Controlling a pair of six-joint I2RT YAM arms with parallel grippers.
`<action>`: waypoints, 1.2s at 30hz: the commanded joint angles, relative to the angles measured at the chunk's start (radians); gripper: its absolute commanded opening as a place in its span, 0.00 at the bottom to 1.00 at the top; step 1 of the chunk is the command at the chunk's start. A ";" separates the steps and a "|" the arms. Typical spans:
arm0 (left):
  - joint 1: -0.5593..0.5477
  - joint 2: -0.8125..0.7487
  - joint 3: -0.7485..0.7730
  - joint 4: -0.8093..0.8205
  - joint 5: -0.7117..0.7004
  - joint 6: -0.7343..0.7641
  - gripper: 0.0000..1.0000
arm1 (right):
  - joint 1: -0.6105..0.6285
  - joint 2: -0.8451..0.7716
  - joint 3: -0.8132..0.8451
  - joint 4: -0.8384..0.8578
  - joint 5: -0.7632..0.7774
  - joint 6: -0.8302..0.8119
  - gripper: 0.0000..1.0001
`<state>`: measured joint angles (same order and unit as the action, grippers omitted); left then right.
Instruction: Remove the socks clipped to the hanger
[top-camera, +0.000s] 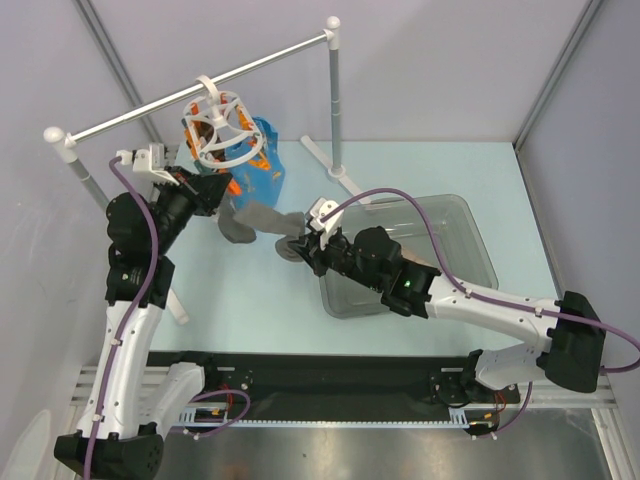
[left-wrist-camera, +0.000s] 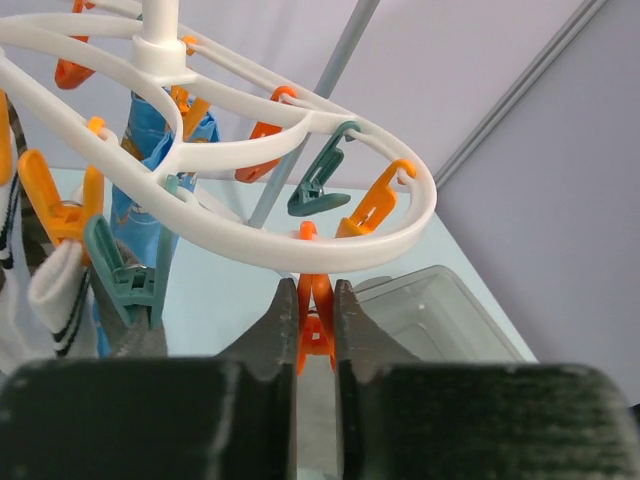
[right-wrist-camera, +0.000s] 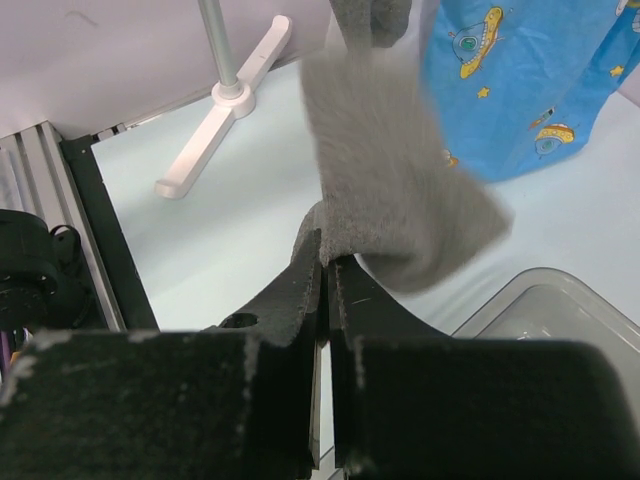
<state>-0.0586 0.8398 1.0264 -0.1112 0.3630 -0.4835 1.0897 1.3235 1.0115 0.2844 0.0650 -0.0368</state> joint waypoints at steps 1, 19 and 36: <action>0.011 -0.002 -0.002 0.036 0.022 -0.010 0.05 | -0.007 -0.035 -0.008 0.027 -0.002 0.008 0.00; 0.011 0.019 0.066 -0.027 0.062 -0.006 0.02 | -0.322 -0.308 -0.166 -0.721 0.484 0.494 0.02; 0.011 0.002 0.064 -0.047 0.080 -0.023 0.11 | -0.232 -0.319 -0.292 -0.032 0.078 0.189 0.85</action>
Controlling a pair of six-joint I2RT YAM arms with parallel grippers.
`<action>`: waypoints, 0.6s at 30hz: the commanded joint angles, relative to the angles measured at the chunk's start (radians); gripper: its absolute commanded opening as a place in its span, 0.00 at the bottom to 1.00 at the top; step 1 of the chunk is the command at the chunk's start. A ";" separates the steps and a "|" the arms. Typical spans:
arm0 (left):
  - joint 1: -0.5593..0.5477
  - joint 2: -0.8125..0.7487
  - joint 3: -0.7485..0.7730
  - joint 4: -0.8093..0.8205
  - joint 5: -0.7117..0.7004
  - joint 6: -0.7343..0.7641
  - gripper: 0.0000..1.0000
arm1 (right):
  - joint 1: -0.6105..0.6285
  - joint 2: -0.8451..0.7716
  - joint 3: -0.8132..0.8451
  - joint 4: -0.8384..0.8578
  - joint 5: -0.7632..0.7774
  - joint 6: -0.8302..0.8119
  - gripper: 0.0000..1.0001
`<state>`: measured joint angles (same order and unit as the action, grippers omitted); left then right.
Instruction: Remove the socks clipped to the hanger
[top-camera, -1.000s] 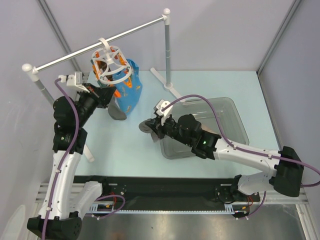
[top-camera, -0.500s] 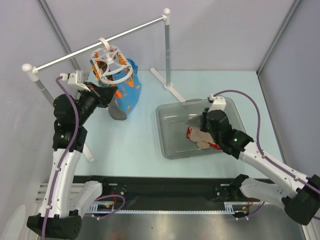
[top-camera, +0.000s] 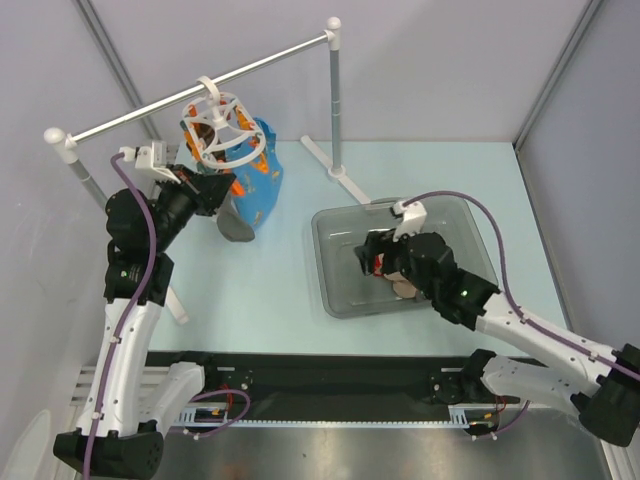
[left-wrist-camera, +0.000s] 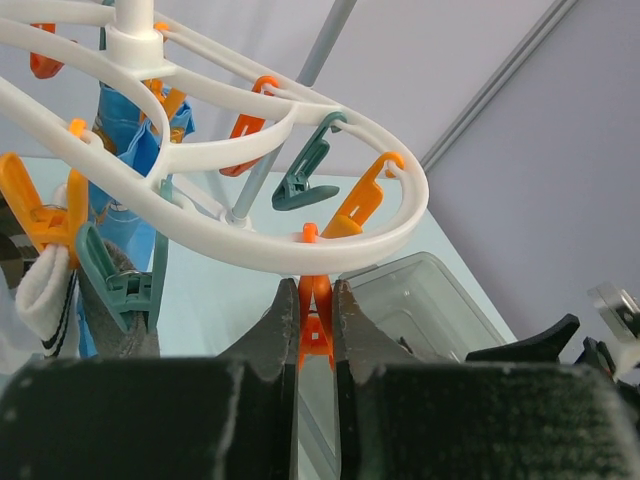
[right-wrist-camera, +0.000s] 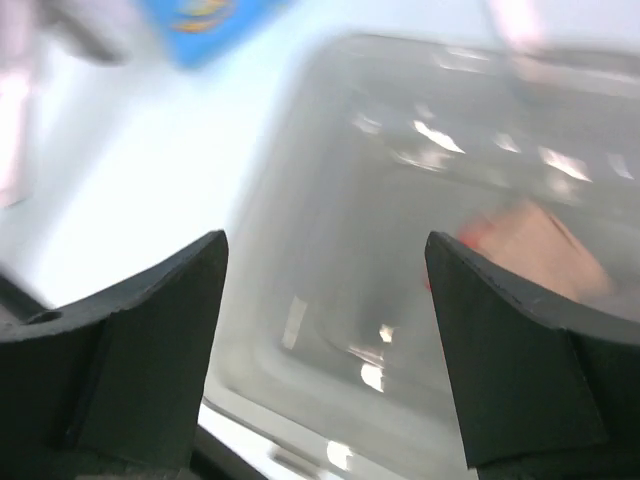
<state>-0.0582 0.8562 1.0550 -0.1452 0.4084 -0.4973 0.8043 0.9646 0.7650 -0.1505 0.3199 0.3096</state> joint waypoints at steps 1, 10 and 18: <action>0.011 -0.016 0.036 -0.016 0.033 -0.009 0.11 | 0.087 0.072 -0.030 0.508 -0.233 -0.218 0.85; 0.011 -0.013 0.053 -0.033 0.052 -0.014 0.13 | 0.193 0.573 0.328 0.746 -0.311 -0.368 0.86; 0.011 -0.008 0.054 -0.037 0.067 -0.026 0.13 | 0.225 0.868 0.561 0.882 -0.372 -0.421 0.85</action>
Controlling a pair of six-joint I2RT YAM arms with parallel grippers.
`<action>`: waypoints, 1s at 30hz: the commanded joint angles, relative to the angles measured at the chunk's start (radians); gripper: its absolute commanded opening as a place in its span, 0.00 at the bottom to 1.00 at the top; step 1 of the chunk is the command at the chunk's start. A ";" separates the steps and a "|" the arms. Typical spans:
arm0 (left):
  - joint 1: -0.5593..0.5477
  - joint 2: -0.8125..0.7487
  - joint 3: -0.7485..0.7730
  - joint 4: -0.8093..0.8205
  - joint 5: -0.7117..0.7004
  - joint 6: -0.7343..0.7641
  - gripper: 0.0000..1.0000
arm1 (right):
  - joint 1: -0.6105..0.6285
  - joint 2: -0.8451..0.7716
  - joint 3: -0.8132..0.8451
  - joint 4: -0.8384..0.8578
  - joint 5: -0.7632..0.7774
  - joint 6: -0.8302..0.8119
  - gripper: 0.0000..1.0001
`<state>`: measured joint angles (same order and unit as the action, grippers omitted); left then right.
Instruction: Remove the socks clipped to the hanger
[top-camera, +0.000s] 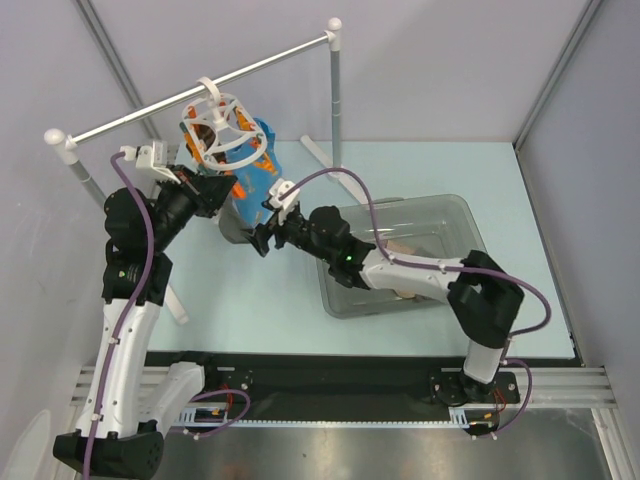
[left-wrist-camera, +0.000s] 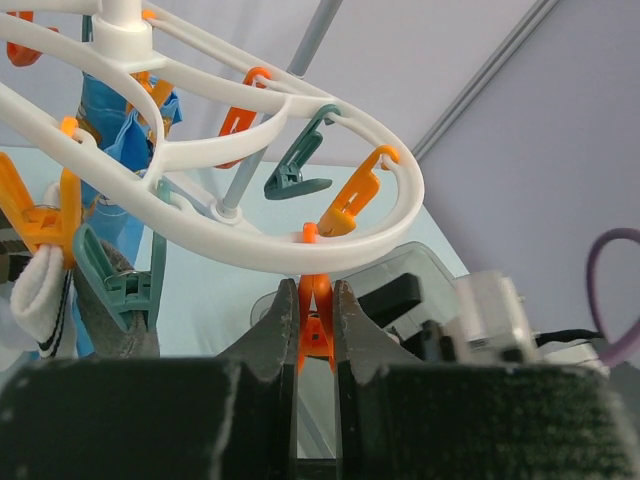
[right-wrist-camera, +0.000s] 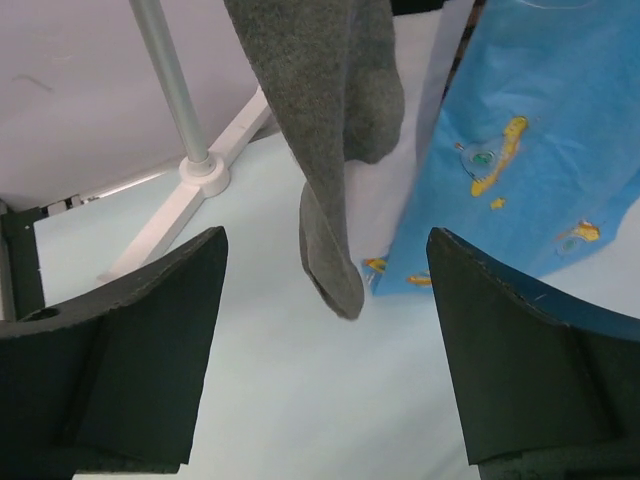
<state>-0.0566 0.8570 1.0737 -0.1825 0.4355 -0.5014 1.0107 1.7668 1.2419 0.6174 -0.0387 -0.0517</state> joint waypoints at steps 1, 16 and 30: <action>0.008 -0.009 0.035 -0.003 0.039 -0.022 0.13 | 0.019 0.092 0.109 0.114 -0.010 -0.063 0.85; 0.009 0.005 0.064 -0.078 0.039 -0.003 0.15 | 0.025 0.307 0.337 0.101 -0.009 -0.070 0.43; 0.009 0.000 0.193 -0.313 0.014 0.047 0.65 | 0.025 0.110 0.157 0.065 0.005 0.030 0.00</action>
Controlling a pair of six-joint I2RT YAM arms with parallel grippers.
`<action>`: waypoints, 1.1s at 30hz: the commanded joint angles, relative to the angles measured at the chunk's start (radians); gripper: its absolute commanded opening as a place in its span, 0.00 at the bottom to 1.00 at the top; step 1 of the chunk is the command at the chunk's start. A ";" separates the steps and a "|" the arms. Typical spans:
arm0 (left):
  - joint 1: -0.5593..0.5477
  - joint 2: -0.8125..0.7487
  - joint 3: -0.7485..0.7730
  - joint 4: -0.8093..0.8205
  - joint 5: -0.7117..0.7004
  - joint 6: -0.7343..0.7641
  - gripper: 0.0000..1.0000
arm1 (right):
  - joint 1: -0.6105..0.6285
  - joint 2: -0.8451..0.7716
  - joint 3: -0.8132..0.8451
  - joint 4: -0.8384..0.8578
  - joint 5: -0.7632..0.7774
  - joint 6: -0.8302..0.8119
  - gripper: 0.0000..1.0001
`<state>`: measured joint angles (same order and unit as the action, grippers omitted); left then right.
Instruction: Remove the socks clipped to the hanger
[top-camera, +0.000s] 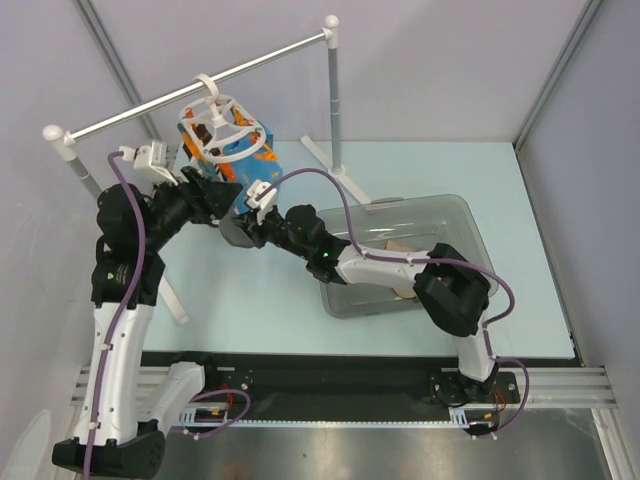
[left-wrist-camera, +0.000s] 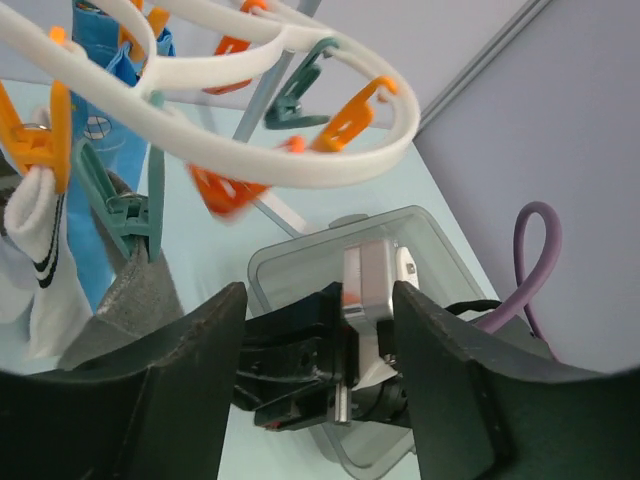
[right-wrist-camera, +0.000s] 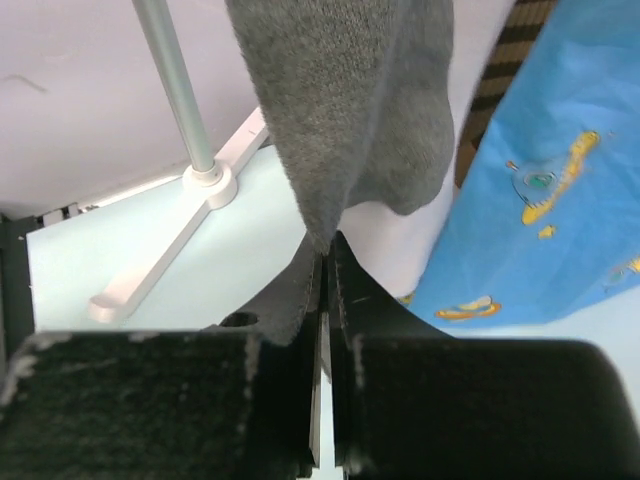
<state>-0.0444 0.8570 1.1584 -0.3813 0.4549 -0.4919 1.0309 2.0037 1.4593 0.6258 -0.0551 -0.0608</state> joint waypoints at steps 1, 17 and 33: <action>-0.003 0.008 0.125 -0.140 -0.005 0.047 0.66 | 0.003 -0.146 -0.083 0.060 0.021 0.044 0.00; -0.003 0.033 0.273 -0.357 -0.151 0.089 0.68 | -0.127 -0.460 -0.358 0.012 -0.012 0.127 0.00; -0.005 0.066 0.159 -0.128 -0.094 0.032 0.52 | -0.193 -0.418 -0.335 -0.058 -0.144 0.184 0.00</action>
<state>-0.0456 0.9104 1.3186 -0.5983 0.3462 -0.4381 0.8421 1.5742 1.0996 0.5644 -0.1558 0.1051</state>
